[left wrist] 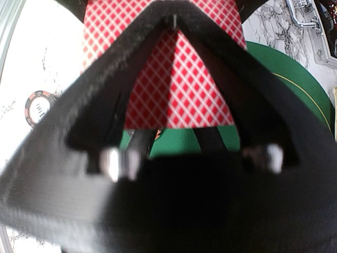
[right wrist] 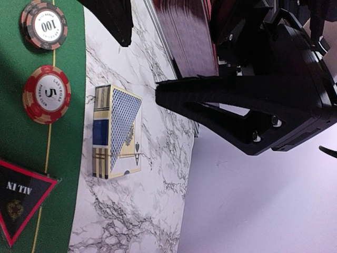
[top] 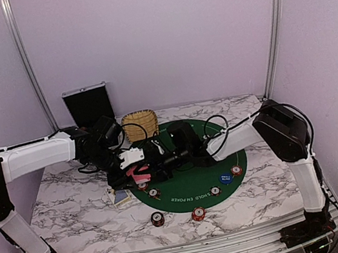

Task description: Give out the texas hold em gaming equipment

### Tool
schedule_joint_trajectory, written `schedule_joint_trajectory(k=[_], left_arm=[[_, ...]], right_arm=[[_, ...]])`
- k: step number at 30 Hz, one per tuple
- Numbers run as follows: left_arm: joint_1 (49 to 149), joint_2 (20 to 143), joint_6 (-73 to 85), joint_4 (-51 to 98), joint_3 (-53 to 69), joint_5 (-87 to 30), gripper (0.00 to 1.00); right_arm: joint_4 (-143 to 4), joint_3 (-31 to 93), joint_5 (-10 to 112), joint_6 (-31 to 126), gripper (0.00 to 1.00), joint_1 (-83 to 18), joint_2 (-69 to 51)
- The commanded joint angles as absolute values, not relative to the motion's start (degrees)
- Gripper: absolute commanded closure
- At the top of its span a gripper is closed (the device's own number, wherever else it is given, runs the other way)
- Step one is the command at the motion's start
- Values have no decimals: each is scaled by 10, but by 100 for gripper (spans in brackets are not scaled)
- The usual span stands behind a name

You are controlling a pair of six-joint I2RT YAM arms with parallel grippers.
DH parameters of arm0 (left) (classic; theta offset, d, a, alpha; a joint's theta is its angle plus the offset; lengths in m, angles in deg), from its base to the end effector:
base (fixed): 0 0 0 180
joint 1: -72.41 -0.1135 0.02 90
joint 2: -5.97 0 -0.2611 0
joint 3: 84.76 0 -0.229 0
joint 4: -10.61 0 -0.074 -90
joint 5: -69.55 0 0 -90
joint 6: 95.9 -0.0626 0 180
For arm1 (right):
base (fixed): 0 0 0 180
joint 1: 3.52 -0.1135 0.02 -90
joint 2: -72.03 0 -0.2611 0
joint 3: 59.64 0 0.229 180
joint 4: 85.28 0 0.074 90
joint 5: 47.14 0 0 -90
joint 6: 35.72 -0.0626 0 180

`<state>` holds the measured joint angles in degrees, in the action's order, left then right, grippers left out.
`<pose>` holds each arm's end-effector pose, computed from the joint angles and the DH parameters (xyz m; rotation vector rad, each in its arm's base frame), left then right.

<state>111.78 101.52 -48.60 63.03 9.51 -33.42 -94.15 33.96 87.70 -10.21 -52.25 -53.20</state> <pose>0.2491 -0.2226 0.2149 1.7878 1.9412 -0.2808 0.2800 0.3860 0.1609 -0.3222 2.4607 1.8720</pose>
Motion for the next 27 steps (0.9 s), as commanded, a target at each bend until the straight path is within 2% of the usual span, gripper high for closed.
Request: schedule_joint_trajectory(k=[1,13,23,27], left_arm=[[1115,1003,-485,638,88,-339,61],[1108,1006,-486,638,94,-334,63],[1105,1007,-487,638,97,-330,64],[1102,1011,-492,638,100,-327,64]], right_arm=[[-894,322,856,-74,52,-512,-505],[-871,323,862,-54,52,-507,-470],[-879,313,873,-64,65,-505,-456],[-873,306,873,-61,67,-504,-446]])
